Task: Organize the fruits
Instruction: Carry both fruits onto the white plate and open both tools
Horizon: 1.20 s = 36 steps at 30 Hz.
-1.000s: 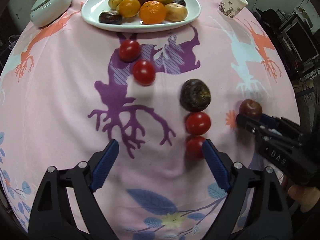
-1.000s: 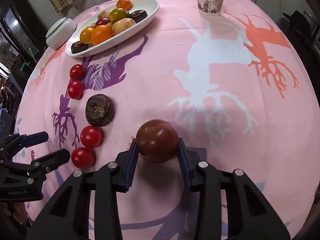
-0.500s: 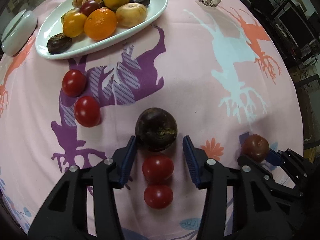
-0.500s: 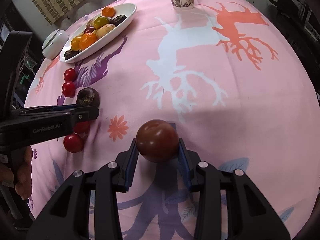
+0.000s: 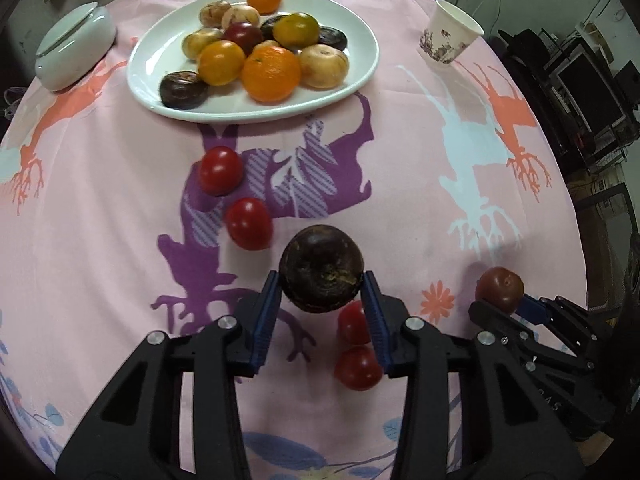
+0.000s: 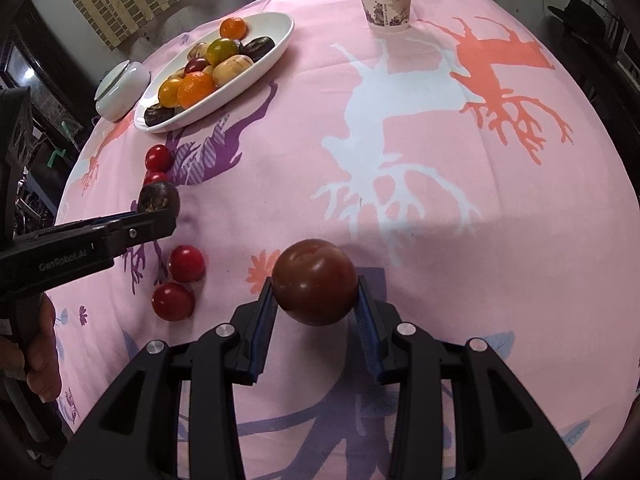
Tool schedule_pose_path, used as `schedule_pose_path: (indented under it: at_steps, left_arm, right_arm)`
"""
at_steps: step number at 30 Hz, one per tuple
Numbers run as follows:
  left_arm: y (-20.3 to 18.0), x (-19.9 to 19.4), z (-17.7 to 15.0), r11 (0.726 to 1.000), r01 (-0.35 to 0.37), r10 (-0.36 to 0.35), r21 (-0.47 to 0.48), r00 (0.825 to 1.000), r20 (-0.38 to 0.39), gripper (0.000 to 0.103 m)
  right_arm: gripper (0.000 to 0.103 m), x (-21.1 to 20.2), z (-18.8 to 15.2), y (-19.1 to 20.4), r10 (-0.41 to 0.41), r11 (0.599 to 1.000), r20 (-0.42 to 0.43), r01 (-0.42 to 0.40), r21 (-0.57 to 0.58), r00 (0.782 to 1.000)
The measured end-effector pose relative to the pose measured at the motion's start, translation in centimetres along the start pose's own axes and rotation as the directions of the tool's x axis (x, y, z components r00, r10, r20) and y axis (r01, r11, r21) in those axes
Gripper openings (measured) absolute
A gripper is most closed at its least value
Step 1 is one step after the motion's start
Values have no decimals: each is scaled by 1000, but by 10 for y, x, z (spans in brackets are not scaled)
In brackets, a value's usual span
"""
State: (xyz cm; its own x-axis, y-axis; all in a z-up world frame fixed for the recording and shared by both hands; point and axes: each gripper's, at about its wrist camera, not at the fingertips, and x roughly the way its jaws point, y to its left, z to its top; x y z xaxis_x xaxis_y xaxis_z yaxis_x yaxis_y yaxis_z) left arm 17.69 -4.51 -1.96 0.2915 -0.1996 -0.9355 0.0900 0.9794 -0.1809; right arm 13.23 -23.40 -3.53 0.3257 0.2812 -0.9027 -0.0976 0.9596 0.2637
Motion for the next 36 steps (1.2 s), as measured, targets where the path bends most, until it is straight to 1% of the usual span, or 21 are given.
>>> schedule_pose_path:
  at_steps: [4, 10, 14, 17, 23, 26, 28, 30, 32, 35, 36]
  left_arm:
    - [20, -19, 7, 999, -34, 35, -16, 998, 49, 42]
    - [49, -36, 43, 997, -58, 64, -56, 991, 116, 42]
    - [60, -38, 70, 996, -72, 81, -61, 985, 152, 42]
    - [68, -32, 85, 994, -87, 97, -72, 983, 155, 42]
    - [79, -16, 105, 992, -97, 109, -82, 981, 159, 42]
    - [86, -10, 117, 989, -100, 118, -109, 979, 167, 42]
    - [92, -7, 124, 987, -97, 119, -130, 978, 174, 42]
    - [97, -3, 129, 986, -85, 109, -142, 979, 170, 42]
    - [101, -1, 132, 984, -83, 108, -157, 980, 164, 42]
    - [103, -5, 132, 981, -80, 112, -175, 977, 183, 47]
    - [103, -6, 131, 981, -81, 114, -178, 976, 184, 51]
  right_arm:
    - [39, -5, 22, 18, 22, 999, 34, -20, -36, 999]
    - [39, -5, 73, 54, 60, 992, 99, -48, -115, 993]
    - [39, 3, 105, 75, 73, 987, 133, -52, -149, 988]
    - [39, 14, 128, 88, 86, 985, 146, -62, -160, 986]
    - [39, 39, 164, 102, 116, 985, 144, -95, -143, 983]
    - [39, 49, 179, 111, 128, 984, 144, -108, -140, 981]
    - [40, 55, 188, 112, 133, 987, 143, -117, -113, 981]
    - [40, 63, 196, 109, 168, 985, 130, -161, -61, 977]
    - [41, 69, 201, 109, 172, 985, 118, -170, -32, 978]
    - [41, 71, 201, 109, 153, 988, 134, -153, -12, 979]
    - [42, 69, 201, 108, 161, 987, 147, -161, -12, 976]
